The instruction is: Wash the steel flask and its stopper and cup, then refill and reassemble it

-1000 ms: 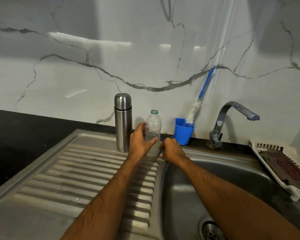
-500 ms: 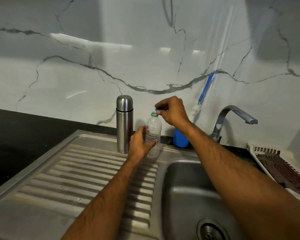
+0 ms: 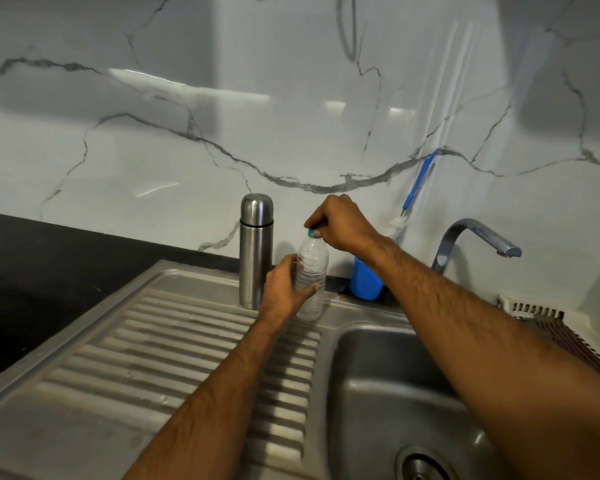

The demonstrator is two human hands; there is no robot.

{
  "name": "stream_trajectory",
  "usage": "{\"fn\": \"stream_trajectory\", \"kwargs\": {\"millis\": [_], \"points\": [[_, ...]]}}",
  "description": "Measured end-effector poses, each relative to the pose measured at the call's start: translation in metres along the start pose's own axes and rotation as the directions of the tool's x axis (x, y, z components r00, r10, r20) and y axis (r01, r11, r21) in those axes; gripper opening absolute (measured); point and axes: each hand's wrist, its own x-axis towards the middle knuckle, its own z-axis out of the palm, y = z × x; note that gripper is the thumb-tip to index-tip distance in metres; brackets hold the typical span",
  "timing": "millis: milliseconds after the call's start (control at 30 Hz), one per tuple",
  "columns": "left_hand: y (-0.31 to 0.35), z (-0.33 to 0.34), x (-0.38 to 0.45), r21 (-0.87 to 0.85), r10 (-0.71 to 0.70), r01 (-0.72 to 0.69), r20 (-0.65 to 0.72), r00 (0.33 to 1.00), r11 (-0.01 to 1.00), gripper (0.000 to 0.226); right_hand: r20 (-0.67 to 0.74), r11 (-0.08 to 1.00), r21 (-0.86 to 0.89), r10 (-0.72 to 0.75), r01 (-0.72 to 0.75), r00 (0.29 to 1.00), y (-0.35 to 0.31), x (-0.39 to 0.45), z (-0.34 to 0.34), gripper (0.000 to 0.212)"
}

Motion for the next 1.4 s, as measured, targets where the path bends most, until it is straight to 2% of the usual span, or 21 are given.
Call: {"fn": "stream_trajectory", "kwargs": {"millis": [133,300,467,600,733,800,867,933,1000,1100,1200,1400], "points": [[0.001,-0.001,0.0,0.007,-0.004,0.004,0.002,1.0,1.0,0.067,0.009,0.999,-0.039,0.017,-0.017,1.0,-0.001,0.003,-0.001,0.026],[0.003,0.0,-0.001,0.013,0.002,-0.002,0.007,1.0,1.0,0.065,-0.067,0.987,-0.146,0.055,-0.065,0.996,-0.001,0.004,0.003,0.03],[-0.001,0.0,-0.001,0.022,0.022,-0.022,-0.013,1.0,1.0,0.065,-0.138,0.976,-0.212,0.028,-0.057,0.99,0.003,0.003,0.015,0.052],[-0.003,0.001,0.0,0.019,0.025,-0.025,-0.017,1.0,1.0,0.066,-0.152,0.981,-0.181,0.039,-0.067,0.988,0.006,0.003,0.02,0.055],[-0.003,-0.001,0.001,0.012,0.024,-0.024,-0.015,1.0,1.0,0.068,-0.194,0.987,-0.074,0.126,-0.143,0.973,0.012,-0.001,0.025,0.063],[-0.004,-0.003,0.002,0.018,0.016,-0.015,-0.012,1.0,1.0,0.071,-0.196,0.976,0.13,0.197,-0.174,0.961,0.019,-0.012,0.029,0.066],[-0.005,-0.004,0.0,0.025,0.01,-0.01,0.002,1.0,1.0,0.073,-0.159,0.888,0.405,0.304,-0.219,0.939,0.028,-0.029,0.035,0.073],[-0.008,-0.003,-0.003,0.044,0.005,-0.006,0.016,1.0,0.999,0.076,-0.041,0.773,0.566,0.374,-0.286,0.927,0.043,-0.046,0.046,0.082],[-0.012,-0.002,-0.005,0.066,-0.002,0.001,0.02,1.0,0.998,0.076,0.087,0.734,0.576,0.382,-0.359,0.92,0.059,-0.06,0.061,0.088],[-0.015,-0.001,-0.006,0.101,-0.042,0.041,0.014,0.999,0.994,0.071,0.207,0.725,0.524,0.401,-0.448,0.892,0.07,-0.073,0.087,0.078],[-0.02,-0.001,-0.006,0.131,-0.062,0.059,0.014,0.998,0.99,0.067,0.213,0.713,0.522,0.423,-0.468,0.881,0.069,-0.078,0.108,0.066],[-0.026,0.0,-0.002,0.143,-0.051,0.047,0.023,0.998,0.989,0.059,0.124,0.746,0.51,0.429,-0.428,0.895,0.061,-0.076,0.124,0.051]]}}
